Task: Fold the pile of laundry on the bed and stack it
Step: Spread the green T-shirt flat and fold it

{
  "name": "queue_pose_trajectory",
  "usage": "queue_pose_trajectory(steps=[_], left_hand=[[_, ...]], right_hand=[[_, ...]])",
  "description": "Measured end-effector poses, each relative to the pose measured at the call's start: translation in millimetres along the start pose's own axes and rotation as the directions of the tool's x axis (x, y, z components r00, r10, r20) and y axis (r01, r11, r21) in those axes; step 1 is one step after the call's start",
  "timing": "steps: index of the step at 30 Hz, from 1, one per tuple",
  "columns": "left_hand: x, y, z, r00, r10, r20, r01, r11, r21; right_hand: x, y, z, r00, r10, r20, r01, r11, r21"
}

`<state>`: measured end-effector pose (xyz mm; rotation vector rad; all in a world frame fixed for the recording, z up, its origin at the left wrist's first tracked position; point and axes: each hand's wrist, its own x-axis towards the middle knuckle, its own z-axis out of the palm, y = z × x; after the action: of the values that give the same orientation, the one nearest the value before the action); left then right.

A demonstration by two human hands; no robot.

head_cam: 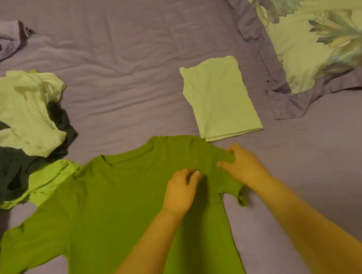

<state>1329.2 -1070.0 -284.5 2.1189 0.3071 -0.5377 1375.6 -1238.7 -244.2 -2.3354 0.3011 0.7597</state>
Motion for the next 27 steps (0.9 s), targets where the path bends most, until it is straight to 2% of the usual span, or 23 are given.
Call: queue_pose_trajectory(steps=[1,2,3,4,5,6,8,10,13,17,19,21,25,27], left_hand=[[-4,5,-5,0.986,-0.144,0.081,0.163,0.933,-0.322],[-5,7,-10,0.954,-0.239,0.181,0.300,0.781,-0.547],[-4,3,-13,0.926,-0.274,0.258,0.376,0.640,-0.670],[-4,0,-17,0.917,-0.281,0.282,0.396,0.569,-0.720],[-4,-4,-20,0.920,-0.284,0.270,0.387,0.556,-0.735],[-4,-8,-22,0.933,-0.284,0.223,0.354,0.600,-0.718],[-5,-17,-25,0.967,-0.255,0.016,0.220,0.798,-0.561],[-4,-29,-24,0.975,-0.183,-0.128,0.120,0.913,-0.391],[-4,-41,-25,0.970,-0.110,-0.215,0.056,0.968,-0.244],[-3,-56,-28,0.949,-0.159,-0.271,0.088,0.962,-0.257],[-4,-62,-29,0.943,-0.200,-0.265,0.130,0.957,-0.260],[-5,-61,-30,0.941,-0.230,-0.247,0.164,0.951,-0.263],[1,-46,-26,0.916,-0.161,-0.367,0.131,0.986,-0.104],[7,-38,-24,0.906,-0.202,-0.372,0.209,0.978,-0.022]], right_hand=[[0,-14,5,0.994,0.040,0.105,-0.057,0.984,0.169],[-1,-26,11,0.971,0.055,0.233,-0.132,0.934,0.331],[-2,-33,18,0.949,0.051,0.312,-0.187,0.887,0.421],[-3,-36,24,0.950,0.050,0.309,-0.189,0.878,0.440],[-2,-35,29,0.972,0.049,0.230,-0.138,0.911,0.389],[-1,-30,35,0.995,0.031,0.099,-0.056,0.964,0.260],[0,-14,50,0.986,-0.098,-0.131,0.093,0.995,-0.046],[-3,-2,66,0.953,-0.255,-0.164,0.211,0.947,-0.243],[-5,11,95,0.925,-0.374,-0.073,0.282,0.801,-0.528],[0,24,115,0.959,-0.285,-0.008,0.214,0.736,-0.642],[1,30,116,0.953,-0.304,0.008,0.230,0.702,-0.674],[2,31,112,0.943,-0.333,-0.019,0.242,0.722,-0.648],[5,33,103,0.947,-0.318,-0.052,0.214,0.741,-0.636],[7,34,101,0.948,-0.312,-0.064,0.203,0.748,-0.632]])
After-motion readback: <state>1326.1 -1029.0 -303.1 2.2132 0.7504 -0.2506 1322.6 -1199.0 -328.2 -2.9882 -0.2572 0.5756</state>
